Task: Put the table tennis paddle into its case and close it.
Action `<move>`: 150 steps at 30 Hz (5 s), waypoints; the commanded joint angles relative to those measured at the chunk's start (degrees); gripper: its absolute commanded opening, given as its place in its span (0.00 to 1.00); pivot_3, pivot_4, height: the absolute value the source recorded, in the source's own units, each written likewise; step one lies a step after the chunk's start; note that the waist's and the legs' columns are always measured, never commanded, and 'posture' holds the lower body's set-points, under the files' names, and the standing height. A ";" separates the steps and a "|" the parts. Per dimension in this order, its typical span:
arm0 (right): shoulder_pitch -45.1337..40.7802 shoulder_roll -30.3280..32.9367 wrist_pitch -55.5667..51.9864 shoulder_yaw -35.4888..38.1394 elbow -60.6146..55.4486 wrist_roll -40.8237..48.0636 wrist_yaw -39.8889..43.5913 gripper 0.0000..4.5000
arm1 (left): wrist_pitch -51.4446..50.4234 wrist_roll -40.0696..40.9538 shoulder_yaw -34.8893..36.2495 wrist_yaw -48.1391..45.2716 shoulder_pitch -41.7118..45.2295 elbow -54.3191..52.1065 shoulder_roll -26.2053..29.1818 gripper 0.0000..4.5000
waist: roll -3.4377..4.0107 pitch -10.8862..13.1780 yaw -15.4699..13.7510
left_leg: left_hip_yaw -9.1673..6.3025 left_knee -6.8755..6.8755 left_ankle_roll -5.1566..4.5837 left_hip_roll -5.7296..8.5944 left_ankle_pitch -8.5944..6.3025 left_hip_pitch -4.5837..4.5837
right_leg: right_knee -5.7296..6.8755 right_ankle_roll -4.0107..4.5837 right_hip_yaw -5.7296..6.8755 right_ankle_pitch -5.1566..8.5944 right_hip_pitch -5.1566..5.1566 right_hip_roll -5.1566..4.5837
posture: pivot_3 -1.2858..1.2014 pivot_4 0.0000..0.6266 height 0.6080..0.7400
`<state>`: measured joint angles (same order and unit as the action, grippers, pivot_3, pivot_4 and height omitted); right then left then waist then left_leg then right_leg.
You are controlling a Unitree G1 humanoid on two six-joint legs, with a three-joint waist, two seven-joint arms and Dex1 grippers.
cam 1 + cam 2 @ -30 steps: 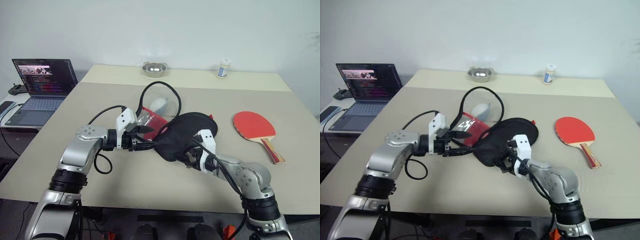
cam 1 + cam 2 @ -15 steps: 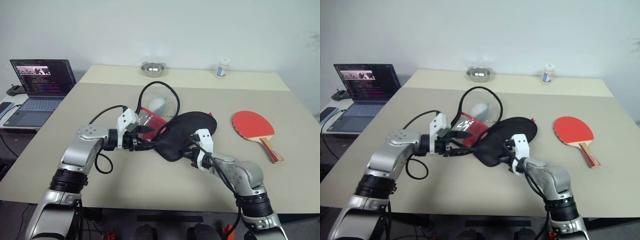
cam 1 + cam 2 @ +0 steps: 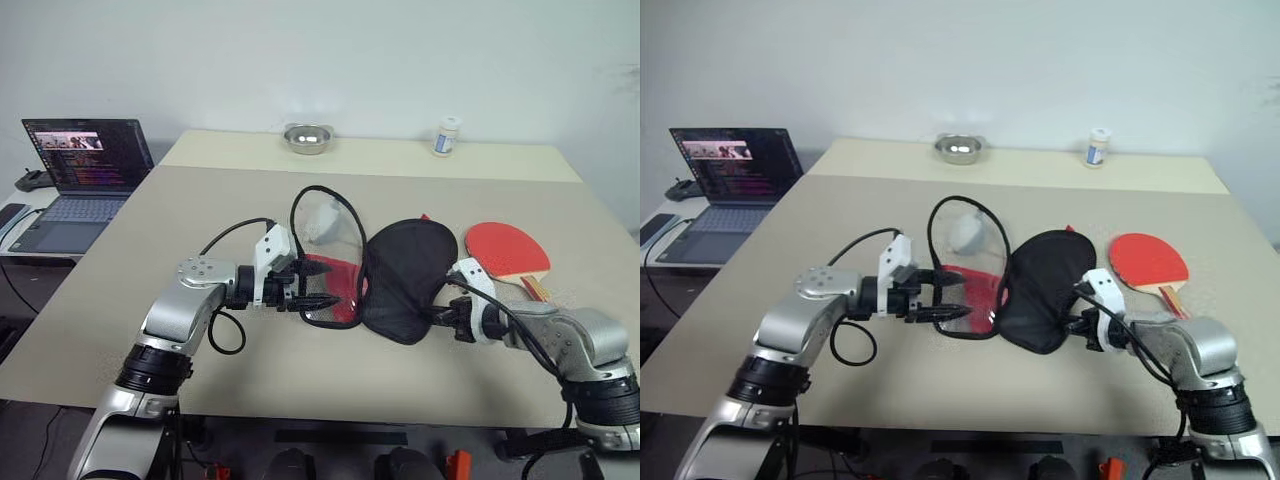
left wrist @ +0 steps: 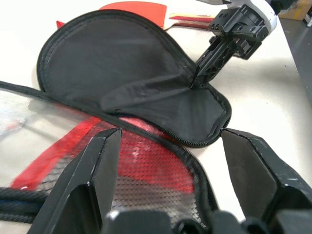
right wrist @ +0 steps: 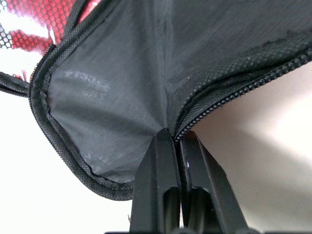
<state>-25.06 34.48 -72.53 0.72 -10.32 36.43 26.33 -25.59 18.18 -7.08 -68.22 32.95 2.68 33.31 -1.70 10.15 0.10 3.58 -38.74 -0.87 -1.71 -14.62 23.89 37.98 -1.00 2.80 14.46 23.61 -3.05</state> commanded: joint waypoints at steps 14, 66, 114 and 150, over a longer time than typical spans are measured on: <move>-12.15 9.98 11.41 -6.98 16.09 -11.28 13.68 0.01 | 2.50 0.25 -0.70 -0.57 -1.34 -1.39 -0.61 0.78 | -0.01 0.02 -0.05 | 0.02 0.00 -0.01 0.06 0.00 0.05 | -0.07 -0.01 0.00 -0.01 0.00 -0.01 | 0.52 0.24 1.00; -6.79 9.32 31.43 10.03 39.23 -23.05 4.15 0.89 | 6.04 1.73 -1.63 -2.17 2.35 0.05 -2.94 0.78 | 0.17 0.10 0.16 | 0.24 -0.03 0.03 0.04 0.03 -0.11 | 0.02 -0.22 -0.28 0.06 -0.04 0.18 | 0.52 0.24 1.00; -3.39 -24.68 8.96 8.11 -6.31 -20.25 -24.59 0.24 | 5.86 1.78 -0.73 0.91 0.92 -2.30 -1.60 0.78 | 0.55 0.33 0.27 | 0.48 -0.04 0.04 0.03 0.05 0.26 | 0.13 -0.23 -0.55 -0.17 0.49 0.22 | 0.52 0.24 1.00; -1.09 -10.11 3.99 7.67 -26.89 -10.10 -8.03 0.99 | 4.85 0.44 1.88 2.28 -3.19 -1.58 3.74 0.78 | 0.55 0.33 0.30 | 0.45 -0.04 0.04 -0.01 0.04 0.23 | 0.15 -0.23 -0.53 -0.17 0.48 0.23 | 0.52 0.24 1.00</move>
<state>-25.55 22.40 -67.90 5.89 -33.28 24.10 14.99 -20.92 18.86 -7.22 -66.52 29.92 1.24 35.98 -1.14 10.48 0.40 4.03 -38.79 -0.83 -1.71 -14.58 24.11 38.12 -1.23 2.28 14.29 24.08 -2.83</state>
